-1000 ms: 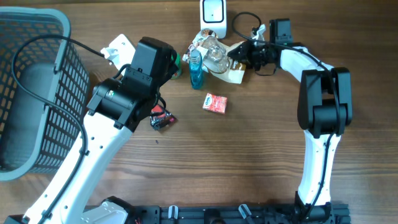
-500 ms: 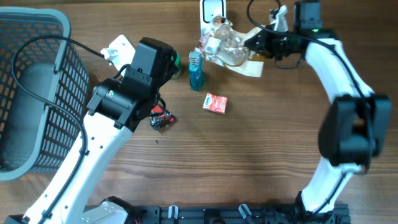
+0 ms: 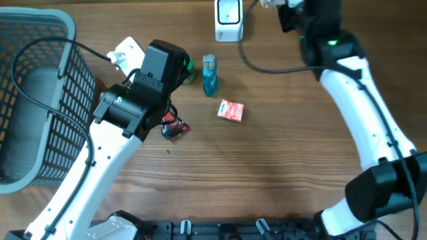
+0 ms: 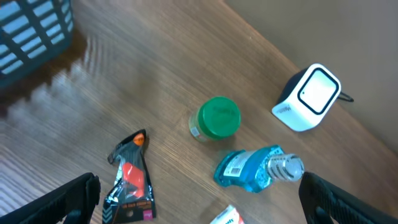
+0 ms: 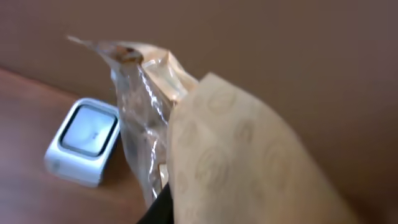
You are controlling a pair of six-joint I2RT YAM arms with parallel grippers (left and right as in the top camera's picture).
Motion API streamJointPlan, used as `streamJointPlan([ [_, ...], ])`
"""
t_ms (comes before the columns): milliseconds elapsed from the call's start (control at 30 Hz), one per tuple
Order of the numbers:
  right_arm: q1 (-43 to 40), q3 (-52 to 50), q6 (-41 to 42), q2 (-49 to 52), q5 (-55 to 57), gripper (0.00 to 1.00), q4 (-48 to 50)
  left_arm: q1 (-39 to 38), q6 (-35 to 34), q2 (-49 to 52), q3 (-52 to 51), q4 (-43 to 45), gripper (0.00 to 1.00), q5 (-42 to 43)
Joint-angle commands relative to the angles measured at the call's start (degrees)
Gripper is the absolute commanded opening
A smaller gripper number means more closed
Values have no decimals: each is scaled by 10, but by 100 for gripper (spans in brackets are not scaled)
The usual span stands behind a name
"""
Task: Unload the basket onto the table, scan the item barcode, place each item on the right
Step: 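Hold the bread bag's barcode over the scanner window with the right gripper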
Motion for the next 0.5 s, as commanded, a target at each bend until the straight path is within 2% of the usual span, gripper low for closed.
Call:
streamJointPlan([
  [0, 40, 4, -192, 30, 117, 5, 64, -1, -1, 2, 0, 0, 100, -43],
  [33, 49, 4, -224, 49, 155, 5, 104, -1, -1, 2, 0, 0, 100, -55],
  [233, 78, 4, -355, 134, 205, 5, 204, -1, -1, 3, 0, 2, 100, -91],
  [467, 121, 3, -306, 178, 179, 5, 227, -1, -1, 6, 0, 4, 100, -97],
])
